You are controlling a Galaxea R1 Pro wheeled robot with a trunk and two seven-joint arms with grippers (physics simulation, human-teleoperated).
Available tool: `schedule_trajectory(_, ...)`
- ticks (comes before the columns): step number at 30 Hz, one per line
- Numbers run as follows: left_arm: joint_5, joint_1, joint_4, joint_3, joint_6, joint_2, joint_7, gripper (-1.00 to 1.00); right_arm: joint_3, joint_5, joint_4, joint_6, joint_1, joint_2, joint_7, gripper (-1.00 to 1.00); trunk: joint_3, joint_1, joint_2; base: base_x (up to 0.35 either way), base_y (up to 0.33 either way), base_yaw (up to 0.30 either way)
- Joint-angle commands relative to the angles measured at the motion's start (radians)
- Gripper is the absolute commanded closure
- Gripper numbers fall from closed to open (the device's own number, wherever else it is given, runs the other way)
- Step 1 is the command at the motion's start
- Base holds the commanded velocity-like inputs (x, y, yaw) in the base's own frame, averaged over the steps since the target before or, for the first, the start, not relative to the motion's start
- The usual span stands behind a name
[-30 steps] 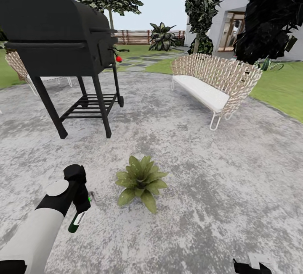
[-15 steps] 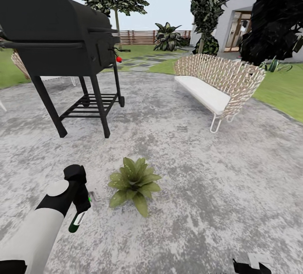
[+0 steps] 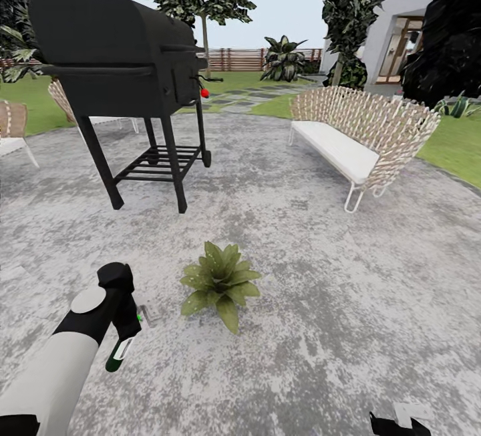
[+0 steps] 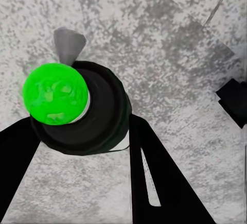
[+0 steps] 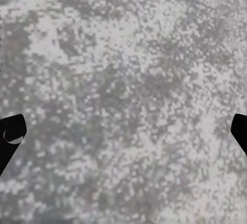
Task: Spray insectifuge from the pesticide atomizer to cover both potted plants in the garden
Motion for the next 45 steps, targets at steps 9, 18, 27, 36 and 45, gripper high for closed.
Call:
schedule_trajectory(9, -0.003, 0.020, 0.023, 0.059, 0.010, -0.009, -0.008, 1.00, -0.010, 0.006, 0.000, -0.005, -0.001, -0.003, 0.004, -1.00, -0.001, 0.000, 0.000, 0.068, -0.026, 0.173)
schedule_trajectory(18, 0.000, 0.021, 0.033, 0.061, 0.010, -0.011, -0.008, 1.00, -0.010, 0.006, 0.001, -0.005, -0.001, -0.008, 0.003, -1.00, -0.001, 0.000, 0.000, 0.275, -0.149, 0.010)
schedule_trajectory(27, -0.001, 0.021, 0.033, 0.064, 0.011, -0.010, -0.008, 1.00, -0.010, 0.005, 0.000, -0.004, -0.001, 0.002, 0.002, -1.00, -0.001, 0.000, 0.000, 0.079, -0.241, 0.017)
schedule_trajectory(36, 0.000, 0.021, 0.033, 0.064, 0.011, -0.006, -0.008, 1.00, -0.008, 0.006, 0.001, -0.004, -0.001, 0.002, 0.003, -1.00, -0.001, 0.000, 0.000, 0.000, -0.271, 0.246)
schedule_trajectory(45, 0.000, 0.021, 0.033, 0.065, 0.011, -0.003, -0.008, 1.00, -0.009, 0.006, 0.001, -0.004, -0.001, 0.003, 0.003, -1.00, -0.001, 0.000, 0.000, 0.000, -0.271, 0.277)
